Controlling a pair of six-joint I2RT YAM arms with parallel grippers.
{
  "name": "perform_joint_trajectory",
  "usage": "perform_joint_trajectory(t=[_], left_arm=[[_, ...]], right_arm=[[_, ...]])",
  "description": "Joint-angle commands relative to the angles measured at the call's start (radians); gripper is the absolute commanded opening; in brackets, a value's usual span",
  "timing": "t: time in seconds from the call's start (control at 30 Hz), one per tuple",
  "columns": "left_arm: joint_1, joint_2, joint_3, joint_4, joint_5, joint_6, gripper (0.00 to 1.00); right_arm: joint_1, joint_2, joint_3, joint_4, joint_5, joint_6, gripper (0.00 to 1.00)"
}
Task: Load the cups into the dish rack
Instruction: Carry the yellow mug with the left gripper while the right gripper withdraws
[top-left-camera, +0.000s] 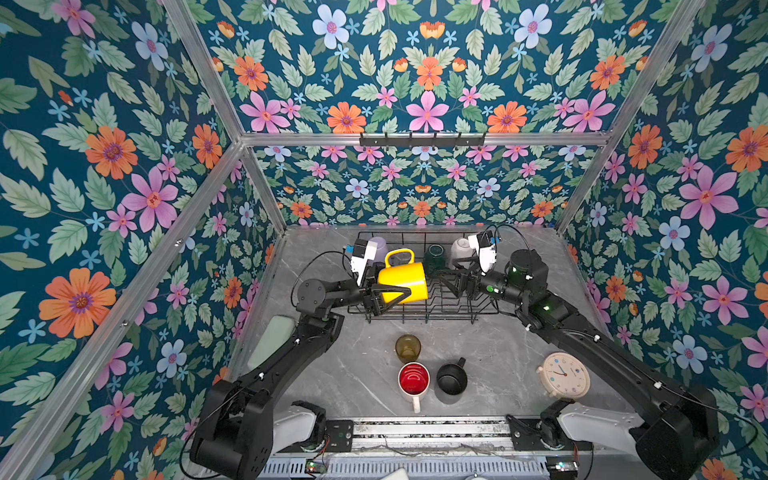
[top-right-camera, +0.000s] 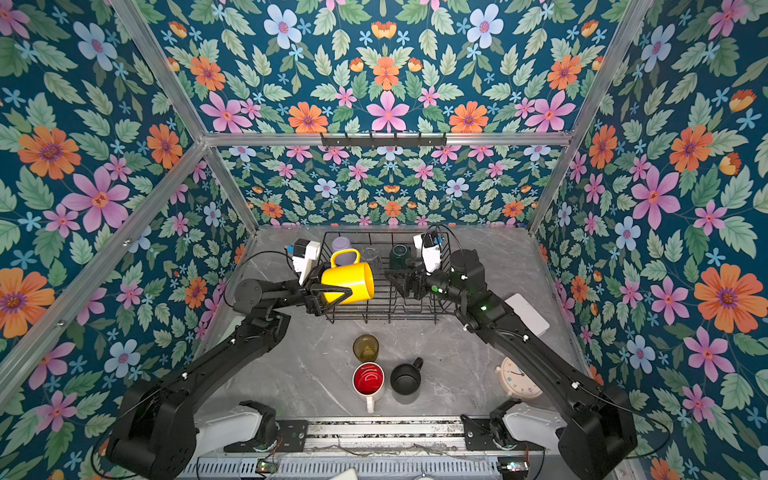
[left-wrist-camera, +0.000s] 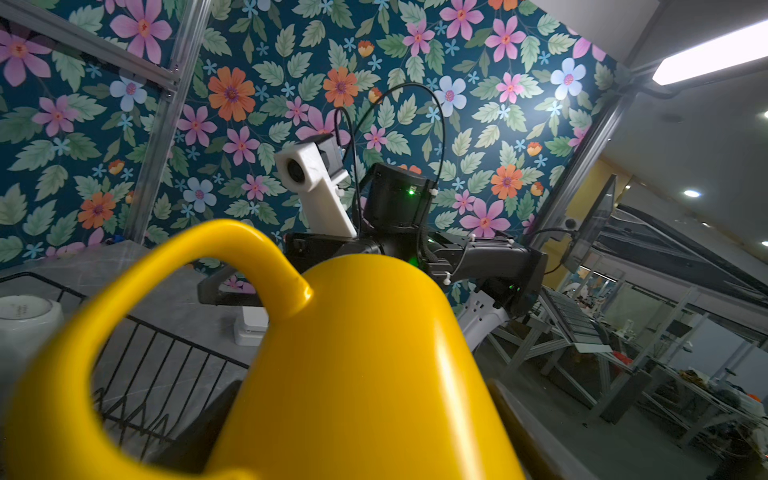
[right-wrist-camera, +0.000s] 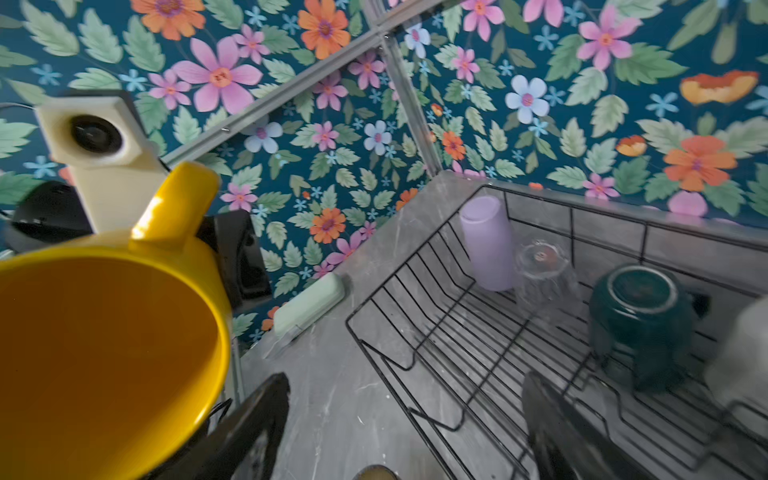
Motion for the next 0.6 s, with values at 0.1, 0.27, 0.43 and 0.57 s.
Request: perform_joint_trajectory(t=[0.1, 0.27, 0.43, 0.57], left_arm=[[0.001, -0.025, 0.167, -0.732, -0.245, 0.445, 0.0], [-0.005, 0.018, 0.331, -1.144, -0.513, 0.581, 0.0], [-0.014, 0.069, 0.425, -1.371, -0.725, 0.639, 0.0], [-0.036, 0.134, 0.502, -1.511, -0.89, 0.667, 0.0]], right_arm=[[-0.004, -0.073, -0.034, -0.144, 0.244, 0.038, 0.9], [-0.008, -0.096, -0.05, -0.18, 0.276, 0.052, 0.92], [-0.01, -0.096, -0.045, -0.224, 0.3, 0.043, 0.93], [-0.014, -0.079, -0.044, -0.227, 0.302, 0.036, 0.93]])
